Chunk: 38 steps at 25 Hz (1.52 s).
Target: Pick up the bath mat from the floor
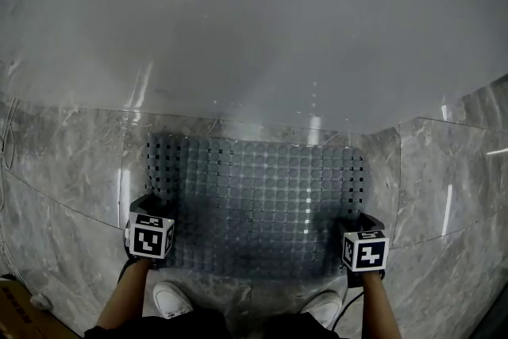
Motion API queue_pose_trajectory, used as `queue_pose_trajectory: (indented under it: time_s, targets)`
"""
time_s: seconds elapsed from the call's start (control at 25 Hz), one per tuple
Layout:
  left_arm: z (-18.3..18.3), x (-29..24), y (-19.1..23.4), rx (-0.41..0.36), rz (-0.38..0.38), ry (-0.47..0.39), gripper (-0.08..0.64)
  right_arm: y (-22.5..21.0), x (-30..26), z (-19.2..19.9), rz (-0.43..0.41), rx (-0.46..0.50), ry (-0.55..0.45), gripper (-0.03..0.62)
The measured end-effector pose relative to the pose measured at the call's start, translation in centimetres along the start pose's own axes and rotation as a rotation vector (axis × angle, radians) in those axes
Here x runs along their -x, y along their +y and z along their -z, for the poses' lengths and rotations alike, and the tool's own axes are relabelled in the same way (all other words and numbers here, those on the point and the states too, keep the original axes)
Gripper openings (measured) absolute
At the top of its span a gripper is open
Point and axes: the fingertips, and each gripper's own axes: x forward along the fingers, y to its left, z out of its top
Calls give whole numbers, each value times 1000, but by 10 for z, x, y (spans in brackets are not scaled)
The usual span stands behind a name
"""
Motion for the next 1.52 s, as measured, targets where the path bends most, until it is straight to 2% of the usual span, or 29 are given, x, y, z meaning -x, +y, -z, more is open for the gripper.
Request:
queue_pose_trajectory:
  time_s: [0.2,0.36,0.56,0.72,0.88,1.0,1.12,1.28,1.52]
  targets:
    - [-3,2,-9,-91,-22,-27,191,12,2,-3,10,81,-45,179]
    - [-7,11,-16,-129,-14,-56,144,19,8,-3,-33,74,-76,116]
    - [-23,35,-26,-67,102,-148,58,32,28,-13,-84,61,-150,81]
    - [-31,62,-29,-20,182,-230,55,45,56,-25,-124,98,-229,67]
    - [-49,108,-35,-33,246,-289,55,57,91,-46,-134,133,-297,67]
    - [-64,166,-43,-46,296,-325,55,64,139,-54,-125,130,-290,67]
    - [-93,235,-42,-47,291,-366,55,54,207,-71,-90,121,-319,67]
    - [-133,332,-39,-39,291,-395,55,36,314,-91,-57,78,-360,66]
    - [-197,483,-49,-17,308,-427,55,26,478,-141,-28,88,-432,67]
